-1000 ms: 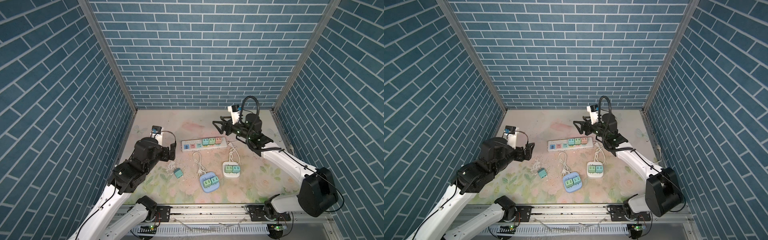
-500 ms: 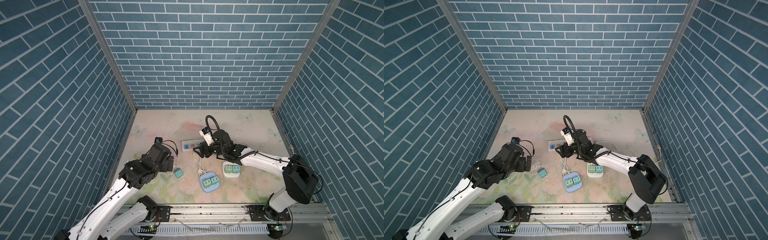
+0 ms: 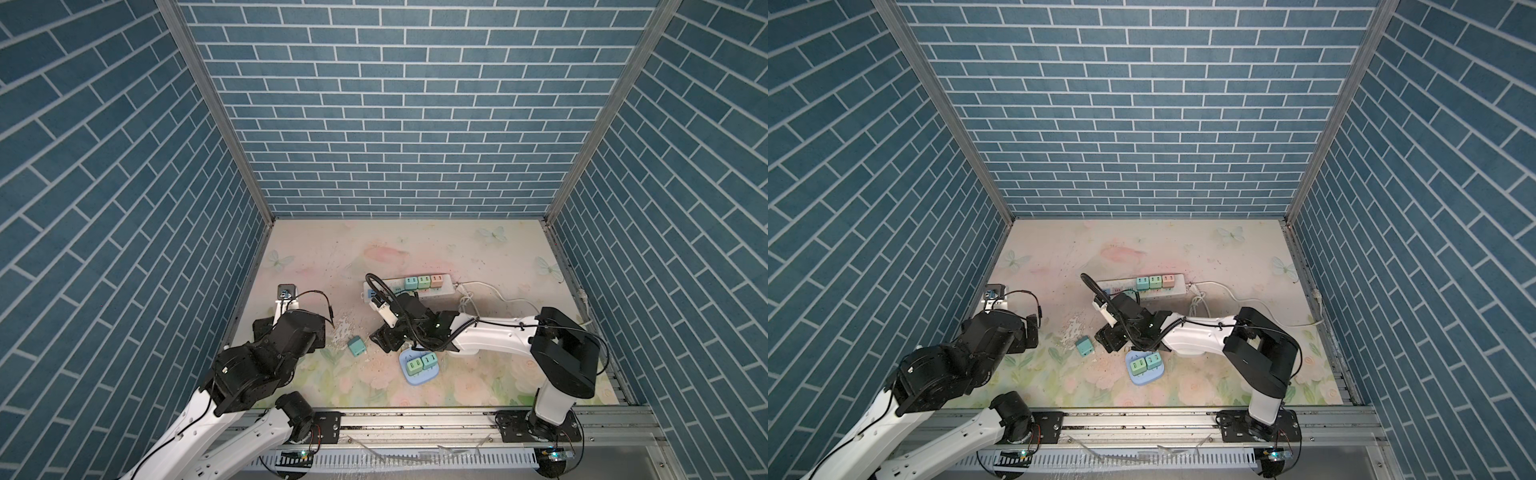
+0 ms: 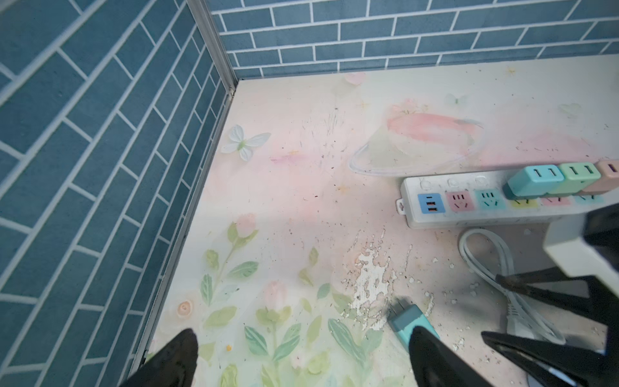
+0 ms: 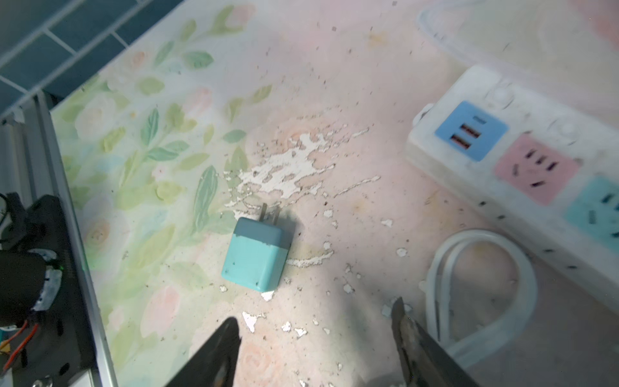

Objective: Insert plugs into power strip
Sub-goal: Move the plug to the center of the table.

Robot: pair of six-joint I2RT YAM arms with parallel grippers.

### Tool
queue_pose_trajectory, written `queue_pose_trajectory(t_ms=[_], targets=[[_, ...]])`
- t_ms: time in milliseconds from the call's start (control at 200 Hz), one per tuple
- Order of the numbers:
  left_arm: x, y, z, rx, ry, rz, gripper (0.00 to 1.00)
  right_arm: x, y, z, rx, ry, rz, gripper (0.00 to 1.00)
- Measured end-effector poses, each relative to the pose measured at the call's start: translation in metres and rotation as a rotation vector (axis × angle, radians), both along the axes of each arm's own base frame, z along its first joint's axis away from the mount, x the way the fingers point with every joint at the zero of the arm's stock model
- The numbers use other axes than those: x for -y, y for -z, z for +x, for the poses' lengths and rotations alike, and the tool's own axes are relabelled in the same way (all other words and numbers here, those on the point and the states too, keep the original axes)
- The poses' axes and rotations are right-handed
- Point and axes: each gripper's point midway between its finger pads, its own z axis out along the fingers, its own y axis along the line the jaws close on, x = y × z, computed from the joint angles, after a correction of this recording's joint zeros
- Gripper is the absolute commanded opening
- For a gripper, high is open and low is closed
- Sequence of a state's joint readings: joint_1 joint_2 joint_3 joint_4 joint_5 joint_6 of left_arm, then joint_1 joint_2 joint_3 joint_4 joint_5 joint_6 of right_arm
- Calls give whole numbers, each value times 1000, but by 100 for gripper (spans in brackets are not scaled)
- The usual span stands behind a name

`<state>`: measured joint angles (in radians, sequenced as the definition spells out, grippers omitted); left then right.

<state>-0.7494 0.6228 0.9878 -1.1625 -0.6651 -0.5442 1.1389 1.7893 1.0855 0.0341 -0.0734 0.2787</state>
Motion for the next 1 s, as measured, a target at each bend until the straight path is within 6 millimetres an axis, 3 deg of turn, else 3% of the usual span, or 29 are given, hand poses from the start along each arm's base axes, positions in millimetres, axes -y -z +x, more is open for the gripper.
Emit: queue_pose_trajectory(t_ms=[215, 510, 710, 1000], targets=[[-16, 3, 5, -26, -95, 1, 100, -24, 5, -3, -3, -23, -19, 74], [-25, 47, 39, -264, -197, -42, 100, -24, 11, 6, 49, 3, -87, 73], [-25, 37, 34, -211, -180, -84, 100, -44, 17, 9, 53, -6, -104, 73], [-31, 19, 24, -120, -186, -107, 100, -69, 35, -3, 54, -58, -155, 73]])
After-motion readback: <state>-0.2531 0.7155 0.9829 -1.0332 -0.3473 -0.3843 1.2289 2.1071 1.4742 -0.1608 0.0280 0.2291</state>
